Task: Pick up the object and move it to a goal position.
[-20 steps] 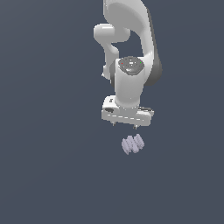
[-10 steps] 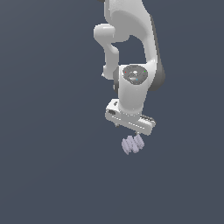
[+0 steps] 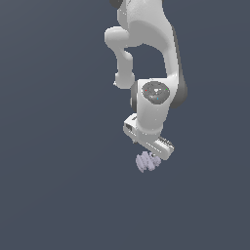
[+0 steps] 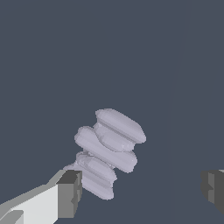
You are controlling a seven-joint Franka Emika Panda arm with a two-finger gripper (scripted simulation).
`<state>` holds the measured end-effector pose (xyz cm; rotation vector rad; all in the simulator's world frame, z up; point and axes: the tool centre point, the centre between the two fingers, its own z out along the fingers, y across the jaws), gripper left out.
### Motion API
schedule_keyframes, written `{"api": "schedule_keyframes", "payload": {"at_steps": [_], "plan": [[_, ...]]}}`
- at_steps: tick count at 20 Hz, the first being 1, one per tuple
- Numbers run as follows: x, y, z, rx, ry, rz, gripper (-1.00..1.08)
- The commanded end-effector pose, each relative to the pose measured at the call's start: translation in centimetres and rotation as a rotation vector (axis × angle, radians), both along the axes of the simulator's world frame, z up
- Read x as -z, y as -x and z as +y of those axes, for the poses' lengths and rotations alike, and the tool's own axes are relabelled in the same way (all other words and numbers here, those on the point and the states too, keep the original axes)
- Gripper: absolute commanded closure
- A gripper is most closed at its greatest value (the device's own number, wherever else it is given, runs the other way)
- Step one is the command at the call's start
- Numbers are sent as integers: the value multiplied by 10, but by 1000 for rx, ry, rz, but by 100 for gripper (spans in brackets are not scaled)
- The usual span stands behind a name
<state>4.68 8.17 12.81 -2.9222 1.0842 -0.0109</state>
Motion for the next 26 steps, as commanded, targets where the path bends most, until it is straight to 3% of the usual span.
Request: {"api": "schedule_keyframes", "payload": {"at_steps": [1,15,26], "plan": [[5,-2,3,65,1,4,-92],[29,-12,21,393,11,18,-92],[37,-15,28,510,16,20,-92]]}}
